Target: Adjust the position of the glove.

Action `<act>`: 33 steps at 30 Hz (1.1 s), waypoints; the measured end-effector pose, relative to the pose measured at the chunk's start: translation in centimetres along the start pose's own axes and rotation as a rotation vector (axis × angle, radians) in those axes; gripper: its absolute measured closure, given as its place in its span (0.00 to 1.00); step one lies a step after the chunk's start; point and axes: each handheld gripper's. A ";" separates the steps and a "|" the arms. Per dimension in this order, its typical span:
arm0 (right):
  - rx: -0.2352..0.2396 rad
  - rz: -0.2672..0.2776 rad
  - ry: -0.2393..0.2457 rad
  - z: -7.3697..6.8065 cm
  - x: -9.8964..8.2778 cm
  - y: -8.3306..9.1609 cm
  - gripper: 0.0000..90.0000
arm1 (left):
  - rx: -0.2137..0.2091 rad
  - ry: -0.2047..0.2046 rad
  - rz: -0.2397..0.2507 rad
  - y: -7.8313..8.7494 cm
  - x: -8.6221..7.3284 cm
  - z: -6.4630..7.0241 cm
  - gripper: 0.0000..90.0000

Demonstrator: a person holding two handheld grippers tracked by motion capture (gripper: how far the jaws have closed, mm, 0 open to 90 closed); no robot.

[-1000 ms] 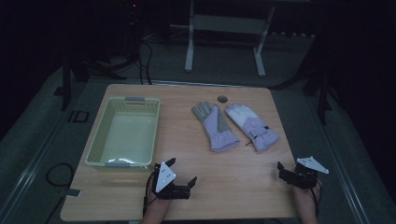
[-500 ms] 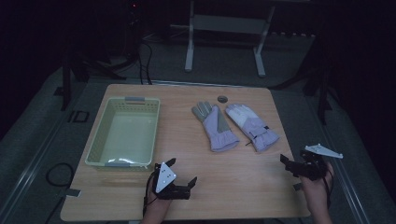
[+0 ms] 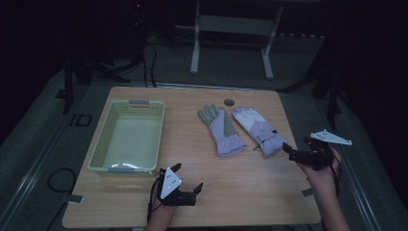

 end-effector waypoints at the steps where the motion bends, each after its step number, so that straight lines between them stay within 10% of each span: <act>1: 0.000 -0.002 -0.003 -0.2 0.4 -0.1 0.13 | 0.000 0.000 0.000 0.0 0.0 0.0 0.00; 33: 0.174 -0.060 0.097 -6.8 7.6 -8.2 0.40 | -0.014 -0.002 -0.001 0.0 0.0 0.0 0.00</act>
Point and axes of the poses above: each handheld gripper's, and its own axes: y roughly backward along the jaws, x roughly out of its top, z roughly to its right, and after that the axes turned 6 degrees about z, right-handed
